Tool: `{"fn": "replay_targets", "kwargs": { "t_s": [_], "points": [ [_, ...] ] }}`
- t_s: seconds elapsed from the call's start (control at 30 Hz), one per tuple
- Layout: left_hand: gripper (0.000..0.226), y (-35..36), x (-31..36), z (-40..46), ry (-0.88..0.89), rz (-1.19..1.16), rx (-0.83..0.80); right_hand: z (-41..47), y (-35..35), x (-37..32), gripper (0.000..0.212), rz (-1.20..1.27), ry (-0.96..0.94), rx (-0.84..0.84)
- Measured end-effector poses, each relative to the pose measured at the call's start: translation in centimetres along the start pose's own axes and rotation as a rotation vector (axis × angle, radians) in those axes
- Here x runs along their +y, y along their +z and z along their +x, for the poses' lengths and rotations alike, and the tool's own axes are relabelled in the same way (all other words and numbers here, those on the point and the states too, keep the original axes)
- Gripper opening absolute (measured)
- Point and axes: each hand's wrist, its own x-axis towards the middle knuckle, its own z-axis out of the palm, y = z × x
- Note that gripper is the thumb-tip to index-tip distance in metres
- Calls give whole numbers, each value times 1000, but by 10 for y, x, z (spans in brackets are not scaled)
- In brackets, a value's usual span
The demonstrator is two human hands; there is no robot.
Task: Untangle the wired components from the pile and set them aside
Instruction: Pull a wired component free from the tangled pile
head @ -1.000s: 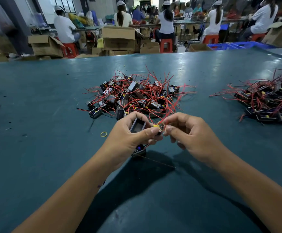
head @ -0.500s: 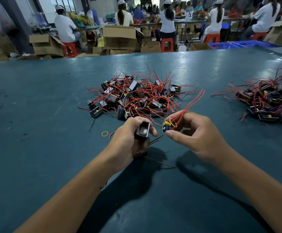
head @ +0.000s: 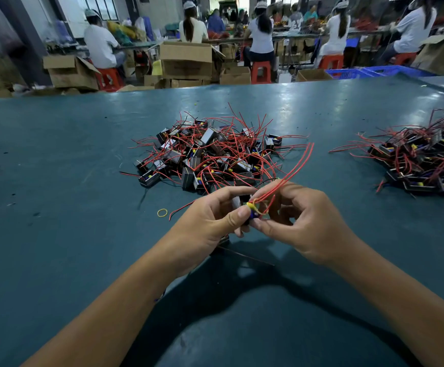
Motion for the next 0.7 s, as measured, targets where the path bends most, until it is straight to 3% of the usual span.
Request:
{"fn": "replay_targets", "kwargs": {
  "t_s": [0.3, 0.57, 0.7],
  "points": [
    [39, -1, 5, -3, 12, -6, -54, -4, 0, -6, 27, -32, -62, -32],
    [36, 2, 6, -3, -70, -47, -93, -3, 2, -5, 24, -128, -41, 74],
    [42, 5, 6, -3, -93, -36, -50, -6, 11, -6, 12, -149, -12, 140]
  ]
}}
